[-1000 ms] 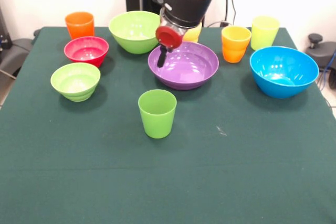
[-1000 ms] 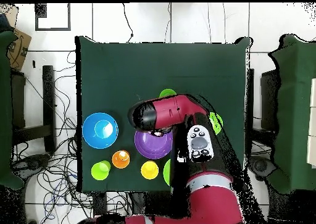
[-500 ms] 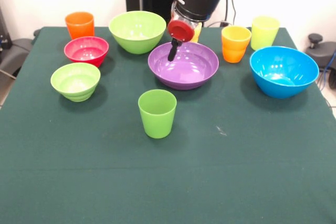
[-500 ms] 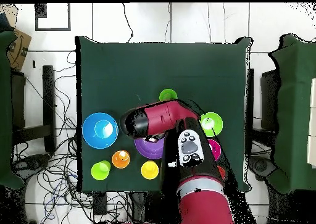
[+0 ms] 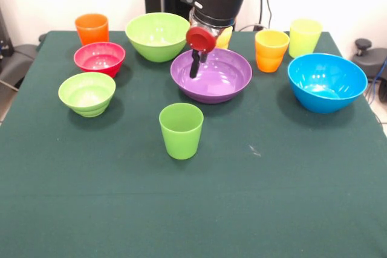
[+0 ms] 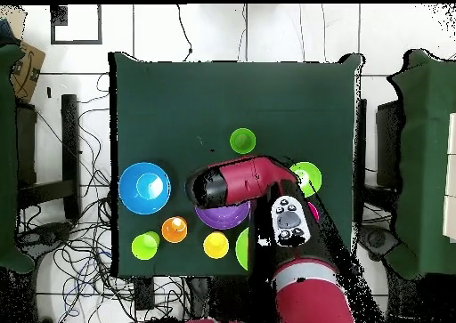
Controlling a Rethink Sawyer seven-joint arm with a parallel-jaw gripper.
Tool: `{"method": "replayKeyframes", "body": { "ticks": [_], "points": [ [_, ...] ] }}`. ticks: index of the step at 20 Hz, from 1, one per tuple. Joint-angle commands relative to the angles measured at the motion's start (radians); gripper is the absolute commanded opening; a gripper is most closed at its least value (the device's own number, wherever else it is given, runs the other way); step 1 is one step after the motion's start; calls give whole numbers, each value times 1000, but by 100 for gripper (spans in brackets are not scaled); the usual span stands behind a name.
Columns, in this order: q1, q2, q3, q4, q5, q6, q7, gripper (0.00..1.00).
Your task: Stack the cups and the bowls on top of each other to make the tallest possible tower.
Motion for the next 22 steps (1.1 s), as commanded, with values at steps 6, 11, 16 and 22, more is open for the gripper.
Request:
{"method": "replayKeyframes", "body": {
  "ticks": [6,11,16,22],
  "points": [
    [0,37,47,35,-39,-67,100,100],
    [15,58,40,12,-46,-71,109,100],
    [12,58,55,7,-50,-111,109,100],
    [9,75,50,2,-55,-136,110,100]
  ]
}}
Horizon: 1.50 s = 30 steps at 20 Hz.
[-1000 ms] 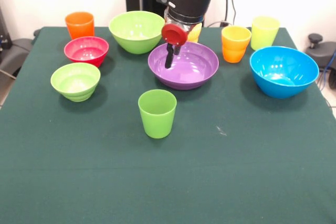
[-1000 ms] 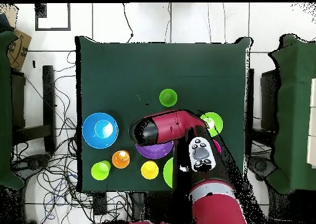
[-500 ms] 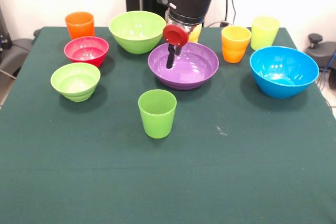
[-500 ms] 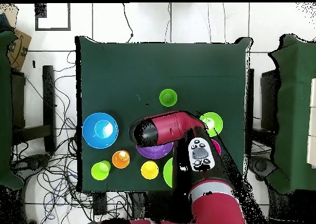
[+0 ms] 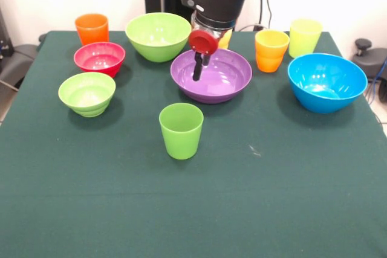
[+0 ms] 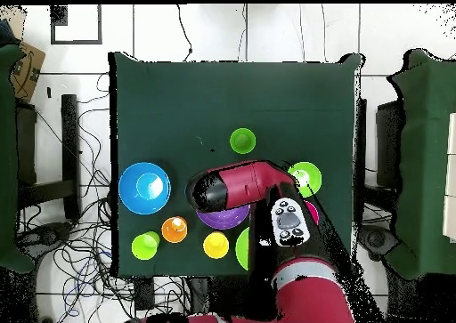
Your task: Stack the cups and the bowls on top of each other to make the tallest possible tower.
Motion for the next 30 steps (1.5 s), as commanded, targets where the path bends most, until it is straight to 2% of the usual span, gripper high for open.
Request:
{"method": "replayKeyframes", "body": {
  "ticks": [1,7,12,15,20,24,30],
  "points": [
    [8,66,54,-17,-47,-81,114,100],
    [-21,18,117,35,72,-86,175,100],
    [40,-37,95,58,140,-53,253,100],
    [82,-42,76,58,164,-66,280,100],
    [115,-59,81,85,206,-103,311,100],
    [119,-49,91,84,208,-134,310,100],
    [79,-45,122,94,234,-167,327,100]
  ]
}}
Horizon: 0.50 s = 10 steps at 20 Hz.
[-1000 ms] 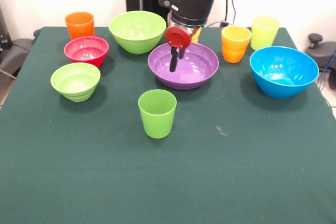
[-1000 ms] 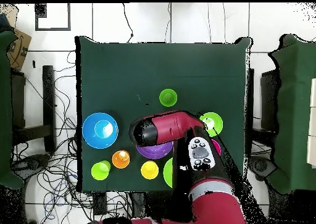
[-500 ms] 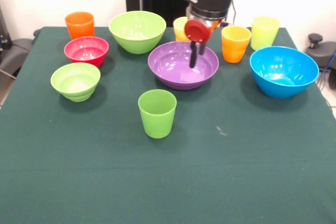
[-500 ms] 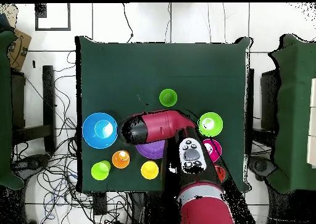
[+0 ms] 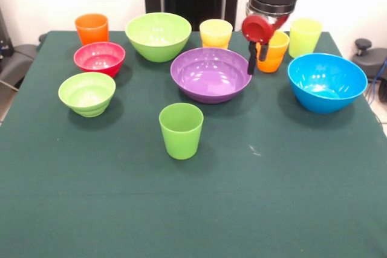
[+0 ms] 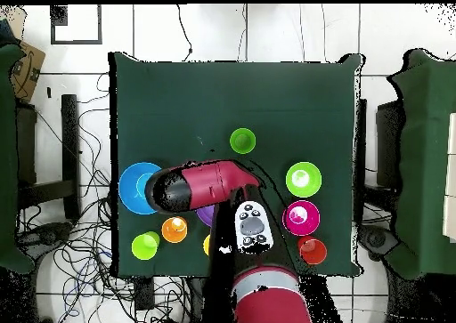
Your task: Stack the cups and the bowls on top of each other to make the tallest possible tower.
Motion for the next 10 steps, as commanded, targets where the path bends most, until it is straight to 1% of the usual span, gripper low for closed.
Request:
{"method": "replayKeyframes", "body": {
  "ticks": [1,2,3,5,10],
  "points": [
    [-41,18,106,57,47,-102,187,100],
    [-56,16,112,65,49,-109,186,100],
    [-83,5,120,94,48,-128,185,100],
    [-100,6,132,107,57,-151,197,100],
    [-112,26,147,87,86,-179,229,100]
  ]
}}
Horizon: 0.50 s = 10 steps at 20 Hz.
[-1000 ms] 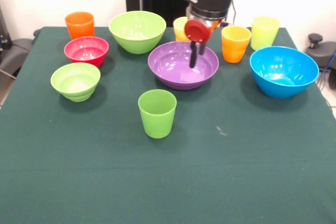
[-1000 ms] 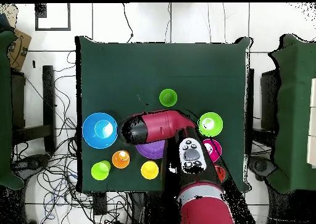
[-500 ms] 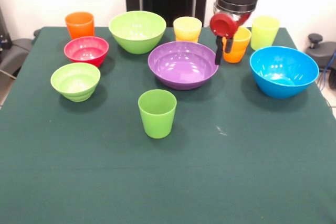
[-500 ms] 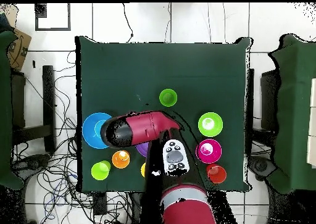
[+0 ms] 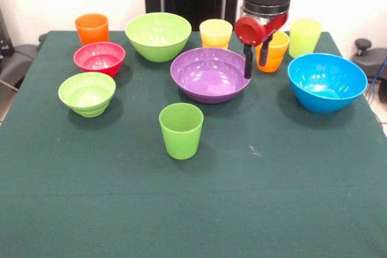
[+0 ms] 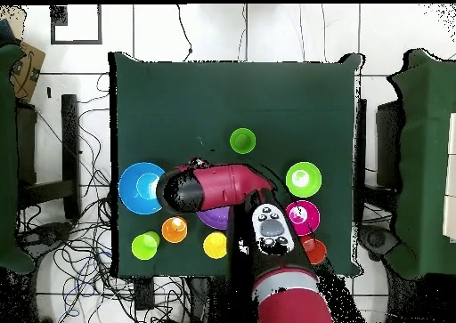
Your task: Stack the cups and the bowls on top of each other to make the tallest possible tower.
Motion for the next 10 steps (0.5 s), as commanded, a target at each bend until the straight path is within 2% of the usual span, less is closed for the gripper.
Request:
{"method": "replayKeyframes", "body": {
  "ticks": [1,10],
  "points": [
    [-31,44,106,29,62,-92,214,100],
    [17,78,57,-61,164,-85,291,100]
  ]
}}
